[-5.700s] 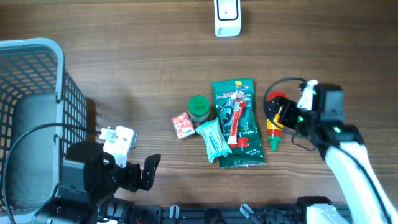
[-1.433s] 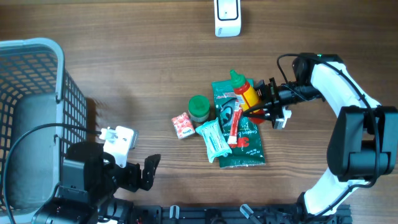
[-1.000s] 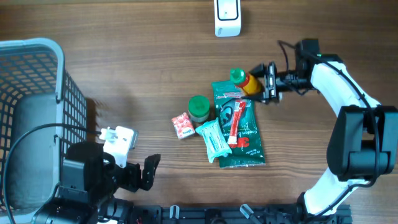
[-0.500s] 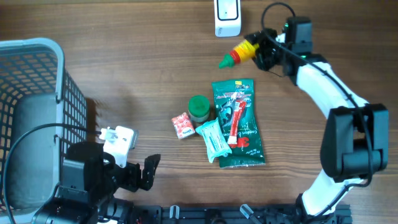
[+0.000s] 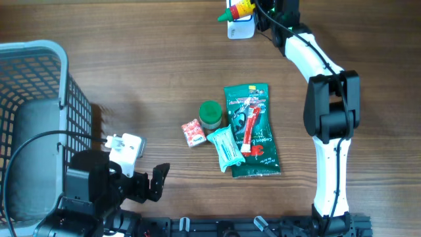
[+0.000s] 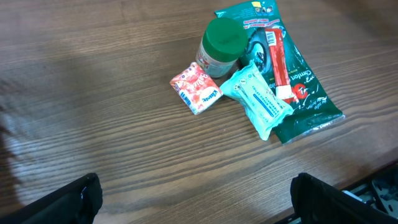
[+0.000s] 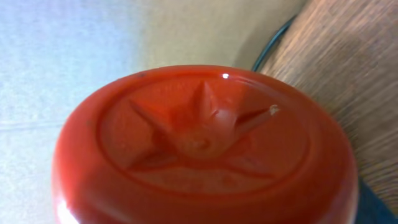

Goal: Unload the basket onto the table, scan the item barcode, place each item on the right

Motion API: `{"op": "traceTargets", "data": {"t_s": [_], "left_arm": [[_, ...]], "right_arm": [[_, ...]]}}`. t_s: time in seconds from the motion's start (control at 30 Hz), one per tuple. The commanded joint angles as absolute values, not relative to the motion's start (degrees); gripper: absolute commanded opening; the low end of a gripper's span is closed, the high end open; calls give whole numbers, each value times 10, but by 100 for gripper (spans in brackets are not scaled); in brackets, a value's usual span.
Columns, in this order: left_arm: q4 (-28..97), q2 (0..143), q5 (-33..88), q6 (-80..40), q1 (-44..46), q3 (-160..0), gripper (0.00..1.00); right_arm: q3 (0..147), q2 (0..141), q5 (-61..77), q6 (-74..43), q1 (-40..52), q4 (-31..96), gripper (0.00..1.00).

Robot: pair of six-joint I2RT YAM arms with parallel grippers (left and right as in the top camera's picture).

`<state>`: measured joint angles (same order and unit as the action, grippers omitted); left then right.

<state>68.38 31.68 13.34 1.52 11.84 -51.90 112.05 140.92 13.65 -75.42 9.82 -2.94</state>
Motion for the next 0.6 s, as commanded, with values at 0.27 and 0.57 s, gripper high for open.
{"op": "traceTargets", "data": {"t_s": [0.27, 0.57], "left_arm": [[682, 315, 134, 26, 115, -520, 100], [682, 315, 134, 26, 115, -520, 100]], "right_arm": [[1160, 1329, 168, -637, 40, 78, 23], [1119, 1207, -10, -476, -318, 501, 31]]}}
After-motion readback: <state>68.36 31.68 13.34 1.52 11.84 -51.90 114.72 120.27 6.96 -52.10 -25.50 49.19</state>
